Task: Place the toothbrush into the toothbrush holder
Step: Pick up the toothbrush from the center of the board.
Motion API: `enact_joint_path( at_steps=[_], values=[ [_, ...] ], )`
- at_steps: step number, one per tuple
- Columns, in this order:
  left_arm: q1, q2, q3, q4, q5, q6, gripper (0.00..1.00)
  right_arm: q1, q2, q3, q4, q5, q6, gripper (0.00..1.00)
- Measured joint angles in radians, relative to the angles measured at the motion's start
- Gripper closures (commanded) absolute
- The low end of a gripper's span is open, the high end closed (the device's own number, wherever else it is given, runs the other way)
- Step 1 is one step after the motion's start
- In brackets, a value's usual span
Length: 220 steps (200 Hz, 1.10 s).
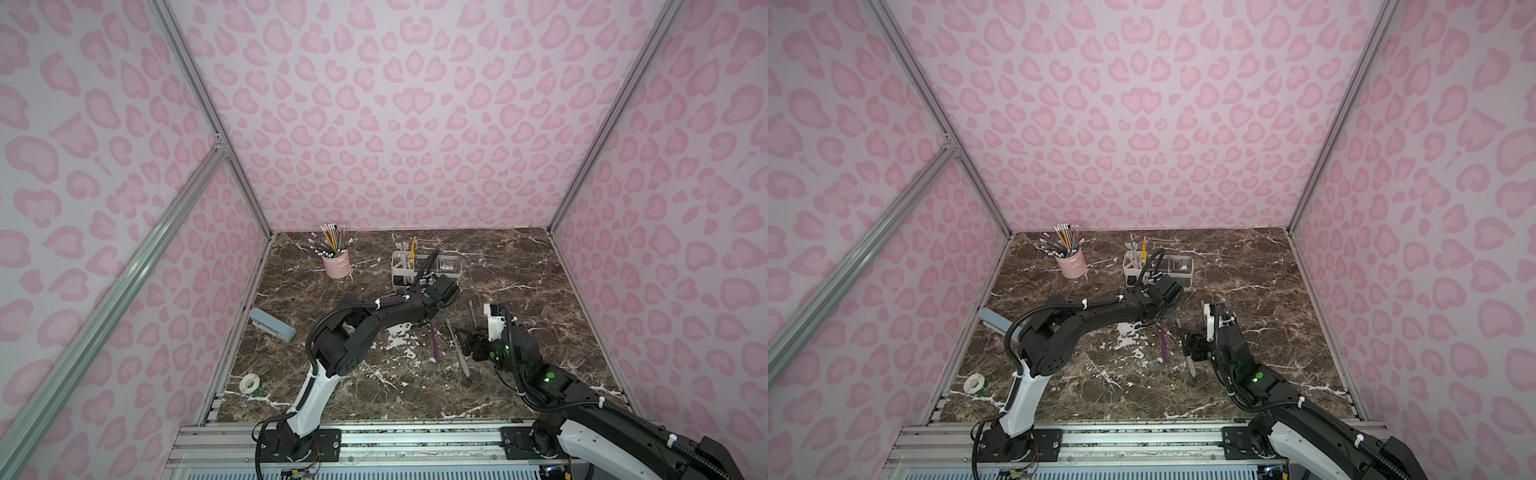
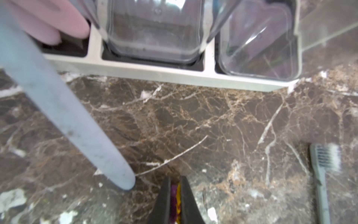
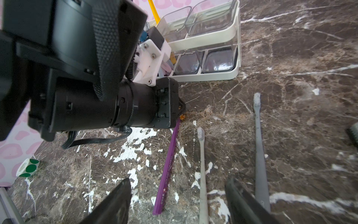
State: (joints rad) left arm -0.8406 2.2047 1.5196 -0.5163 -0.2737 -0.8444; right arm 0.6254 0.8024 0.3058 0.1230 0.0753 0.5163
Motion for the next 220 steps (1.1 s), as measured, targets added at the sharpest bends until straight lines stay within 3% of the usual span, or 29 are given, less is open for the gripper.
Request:
enact_joint_path(
  at_steps=[75,142,168,220],
  values=[
    [0.0,-0.082,-0.042,-0.014,0.004,0.006,0.92,0.001,0.074,-0.051,0.08,-0.091,0.046,0.21],
    [-0.012,-0.142,-0.048,-0.014,0.015,-0.002,0.92,0.038,0.337,-0.038,0.232,-0.275,0.116,0.23],
    [-0.014,-0.149,-0.051,-0.013,0.017,-0.005,0.92,0.071,0.382,-0.023,0.28,-0.303,0.132,0.26],
    [-0.019,-0.159,-0.068,-0.012,0.03,-0.021,0.92,0.088,0.453,-0.012,0.329,-0.307,0.164,0.43]
  ],
)
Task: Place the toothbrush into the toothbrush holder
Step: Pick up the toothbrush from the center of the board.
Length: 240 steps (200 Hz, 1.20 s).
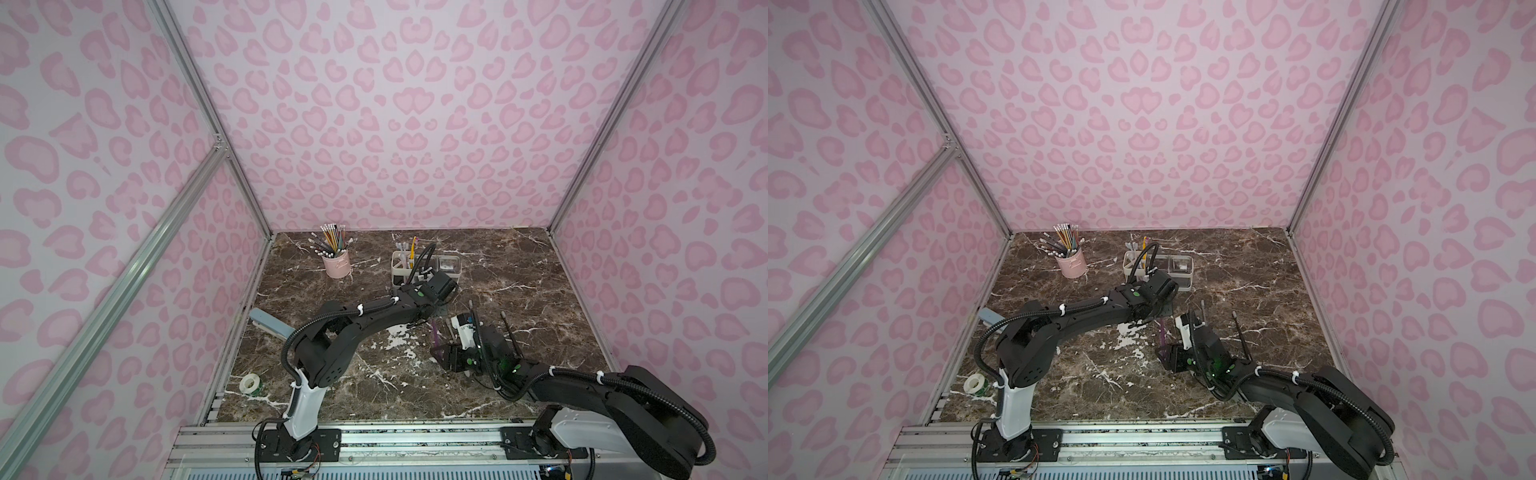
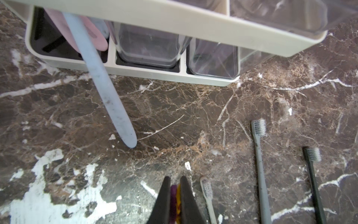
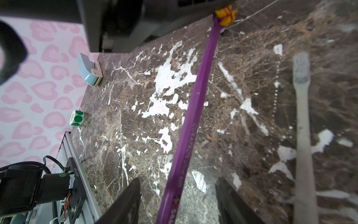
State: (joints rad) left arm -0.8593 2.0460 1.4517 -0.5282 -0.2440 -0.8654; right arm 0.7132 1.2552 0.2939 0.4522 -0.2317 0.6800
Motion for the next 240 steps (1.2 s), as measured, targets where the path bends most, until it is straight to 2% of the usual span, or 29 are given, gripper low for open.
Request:
enact_joint_path(
  at_steps=[32,97,115,165,190,226,240],
  values=[
    [0.0,-0.017,-0.003,0.001,0.0,-0.004,0.92,0.003,0.008,0.0,0.021,0.002,0.005,0.59],
    [-0.002,-0.018,-0.02,0.003,0.009,-0.009,0.91,0.007,0.006,0.0,0.024,0.01,0.016,0.72],
    [-0.002,-0.018,-0.021,0.006,0.011,-0.011,0.9,0.007,0.003,0.0,0.024,0.013,0.016,0.79],
    [-0.002,-0.026,-0.021,0.009,0.008,-0.018,0.89,0.007,0.002,0.0,-0.009,0.059,0.045,0.91],
    [-0.002,-0.027,-0.022,0.01,0.009,-0.018,0.83,0.007,-0.005,0.0,-0.014,0.062,0.045,1.0],
    [-0.002,-0.035,-0.022,0.015,0.016,-0.018,0.73,0.008,-0.019,0.0,-0.013,0.06,0.041,1.0],
    [-0.002,-0.043,-0.019,0.014,0.019,-0.017,0.66,0.008,-0.026,0.0,-0.013,0.061,0.037,1.0]
  ],
)
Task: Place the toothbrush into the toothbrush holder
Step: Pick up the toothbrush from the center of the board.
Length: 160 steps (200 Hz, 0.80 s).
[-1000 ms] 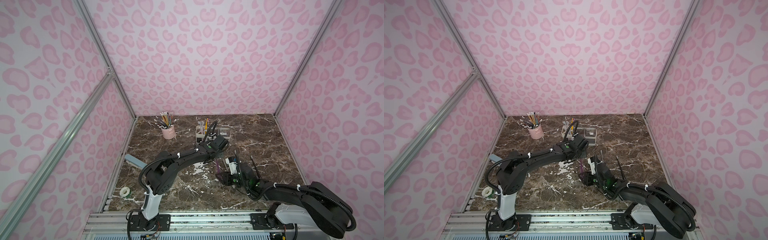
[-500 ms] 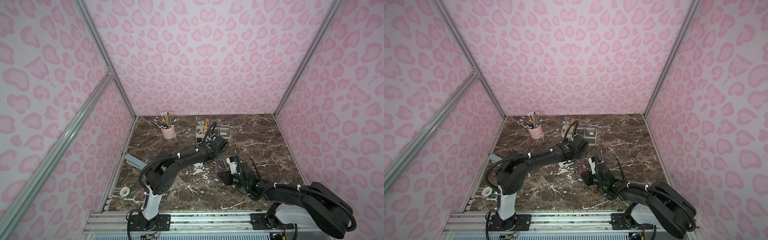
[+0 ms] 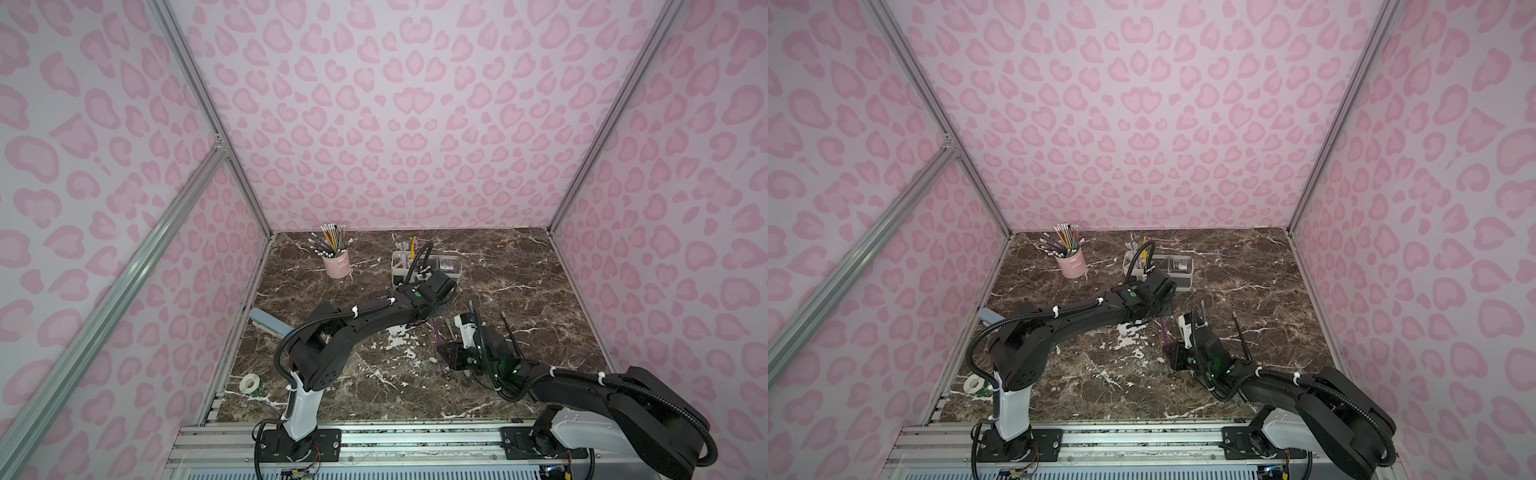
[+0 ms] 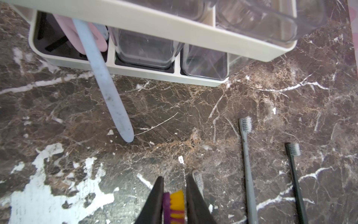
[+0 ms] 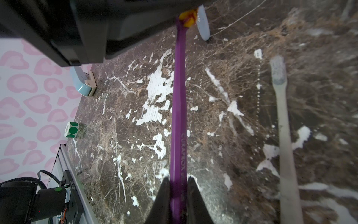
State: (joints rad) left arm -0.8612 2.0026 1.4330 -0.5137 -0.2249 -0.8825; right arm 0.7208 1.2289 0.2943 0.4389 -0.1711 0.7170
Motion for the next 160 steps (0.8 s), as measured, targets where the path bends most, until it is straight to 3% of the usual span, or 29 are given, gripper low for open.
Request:
enact_joint_path(
  at_steps=[8,40,160],
  values=[
    [0.002,-0.007,0.005,-0.002,0.0,0.0,0.6,0.0,-0.005,0.0,0.0,0.0,0.0,1.0],
    [0.025,-0.053,0.008,-0.016,0.009,0.004,0.56,0.002,-0.034,0.0,-0.007,0.009,-0.009,1.0],
    [0.045,-0.061,-0.029,-0.07,0.136,0.019,0.63,0.055,-0.049,0.032,-0.064,0.072,-0.054,1.0]
  ],
)
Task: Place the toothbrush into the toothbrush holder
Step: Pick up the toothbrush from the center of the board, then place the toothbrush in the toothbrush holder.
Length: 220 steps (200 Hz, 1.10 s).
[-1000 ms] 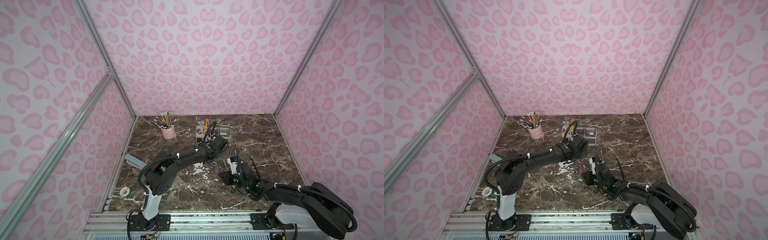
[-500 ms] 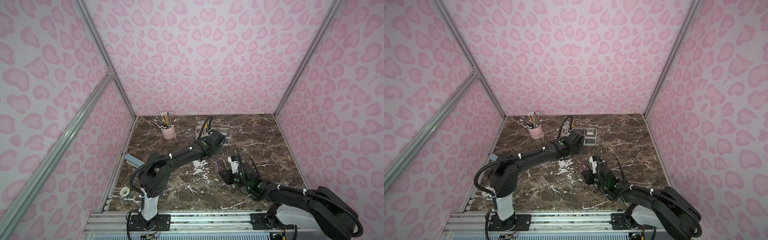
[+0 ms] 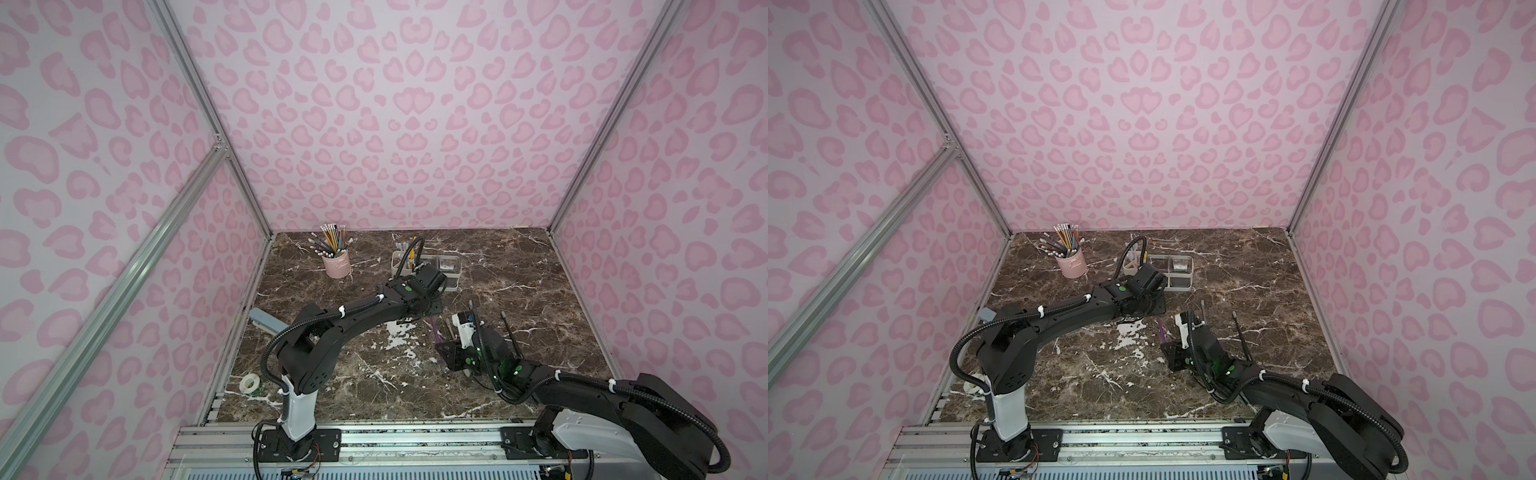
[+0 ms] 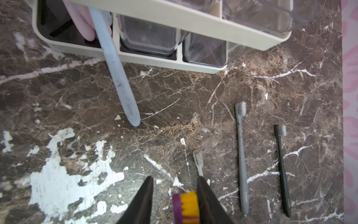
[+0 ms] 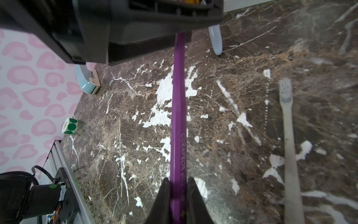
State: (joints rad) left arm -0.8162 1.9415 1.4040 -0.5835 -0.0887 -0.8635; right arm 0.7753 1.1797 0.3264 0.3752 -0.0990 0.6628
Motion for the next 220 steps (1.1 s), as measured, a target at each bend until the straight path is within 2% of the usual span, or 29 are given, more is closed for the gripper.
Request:
enact_joint_path(
  at_steps=[7,11,31,45,63,84,99,119,132,150,176,194,220],
  values=[
    [0.0,-0.001,-0.002,0.0,0.005,0.0,0.63,0.002,0.001,0.001,0.003,0.001,-0.002,1.0],
    [0.0,-0.002,-0.003,0.0,0.006,0.0,0.68,0.002,0.001,0.001,0.003,0.002,-0.002,1.0],
    [0.0,-0.005,-0.004,-0.003,0.013,0.003,0.78,0.003,0.002,0.001,-0.003,0.003,-0.006,1.0],
    [0.0,-0.007,-0.004,-0.003,0.013,0.003,0.81,0.003,0.002,0.005,-0.008,0.007,-0.01,1.0],
    [0.0,-0.009,-0.005,-0.003,0.013,0.003,0.91,0.003,0.002,0.007,-0.016,0.011,-0.011,1.0],
    [0.001,-0.009,-0.005,-0.004,0.013,0.006,0.92,0.003,0.002,0.014,-0.029,0.019,-0.017,1.0],
    [0.001,-0.008,-0.005,-0.004,0.013,0.01,0.99,0.003,0.003,0.018,-0.034,0.024,-0.017,1.0],
    [0.001,-0.003,-0.004,-0.003,0.013,0.011,0.99,0.003,0.003,0.02,-0.043,0.026,-0.022,1.0],
    [0.001,-0.001,0.001,-0.006,0.012,0.011,0.99,0.003,0.0,0.026,-0.057,0.03,-0.025,0.88],
    [0.003,-0.001,0.021,-0.018,0.012,0.019,0.99,0.003,-0.022,0.026,-0.063,0.038,-0.028,0.66],
    [0.023,-0.028,0.051,-0.045,-0.023,0.036,0.99,0.002,-0.105,0.026,-0.09,0.071,-0.035,0.4],
    [0.041,-0.078,0.087,-0.058,-0.082,0.054,0.99,-0.011,-0.182,0.025,-0.103,0.092,-0.042,0.27],
    [0.043,-0.153,0.115,-0.043,-0.185,0.097,0.99,-0.035,-0.294,-0.003,-0.106,0.119,-0.042,0.17]
  ],
)
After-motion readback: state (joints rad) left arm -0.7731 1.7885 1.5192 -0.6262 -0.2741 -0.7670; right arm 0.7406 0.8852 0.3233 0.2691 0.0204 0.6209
